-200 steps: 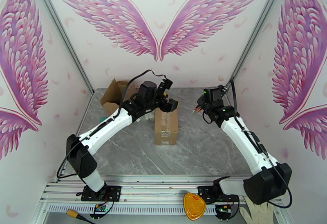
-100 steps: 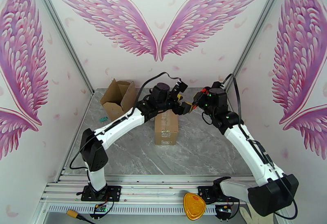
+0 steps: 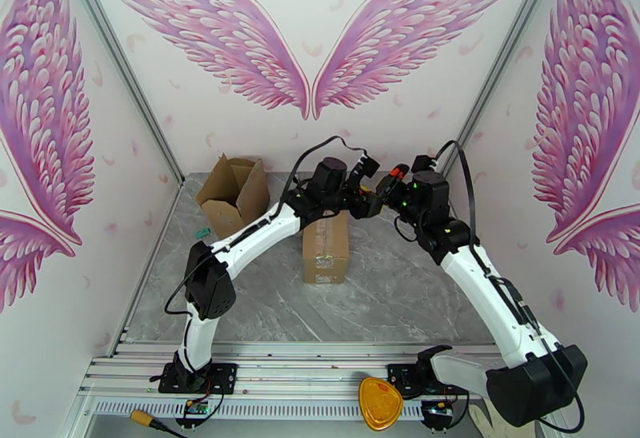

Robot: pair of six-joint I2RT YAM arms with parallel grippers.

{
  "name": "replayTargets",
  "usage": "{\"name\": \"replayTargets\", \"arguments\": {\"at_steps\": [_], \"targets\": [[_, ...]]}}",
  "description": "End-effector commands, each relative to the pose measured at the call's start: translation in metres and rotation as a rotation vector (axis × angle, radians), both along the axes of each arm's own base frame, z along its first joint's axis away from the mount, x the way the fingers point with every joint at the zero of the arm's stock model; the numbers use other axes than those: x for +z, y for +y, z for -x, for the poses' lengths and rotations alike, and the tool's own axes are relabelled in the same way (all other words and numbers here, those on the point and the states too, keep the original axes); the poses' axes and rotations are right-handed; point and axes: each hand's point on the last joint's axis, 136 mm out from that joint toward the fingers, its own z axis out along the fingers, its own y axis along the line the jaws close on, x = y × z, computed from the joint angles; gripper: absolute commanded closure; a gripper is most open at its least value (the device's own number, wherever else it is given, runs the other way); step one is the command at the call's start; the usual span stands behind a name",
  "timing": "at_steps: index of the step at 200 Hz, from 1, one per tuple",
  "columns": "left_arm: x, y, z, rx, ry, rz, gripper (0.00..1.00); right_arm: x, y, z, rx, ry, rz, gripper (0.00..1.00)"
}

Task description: Unpack the express box

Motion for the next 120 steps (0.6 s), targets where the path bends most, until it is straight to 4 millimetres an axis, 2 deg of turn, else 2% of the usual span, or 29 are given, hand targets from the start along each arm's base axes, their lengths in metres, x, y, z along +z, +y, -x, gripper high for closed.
{"name": "replayTargets", "arguments": {"at_steps": [1, 55, 87, 97, 112, 120], "targets": [[0.004, -0.004, 0.002, -0.028, 0.036, 0.011, 0.63, 0.015, 0.009, 0.005, 0.055, -0.066, -0.006, 0.73], [0.005, -0.005, 0.001, -0.042, 0.035, 0.010, 0.85, 0.013, 0.015, 0.002, 0.081, -0.069, -0.010, 0.73], [0.006, -0.003, 0.000, -0.048, 0.036, 0.014, 0.96, 0.009, 0.017, 0.000, 0.092, -0.058, -0.013, 0.68], [0.007, -0.002, 0.001, -0.056, 0.036, 0.016, 0.98, 0.008, 0.019, 0.000, 0.103, -0.059, -0.009, 0.61], [0.009, 0.001, 0.002, -0.066, 0.031, 0.015, 1.00, 0.008, 0.022, 0.000, 0.131, -0.068, 0.015, 0.40], [0.010, 0.003, 0.002, -0.072, 0.026, 0.015, 1.00, 0.009, 0.024, 0.000, 0.162, -0.082, 0.037, 0.32]]}}
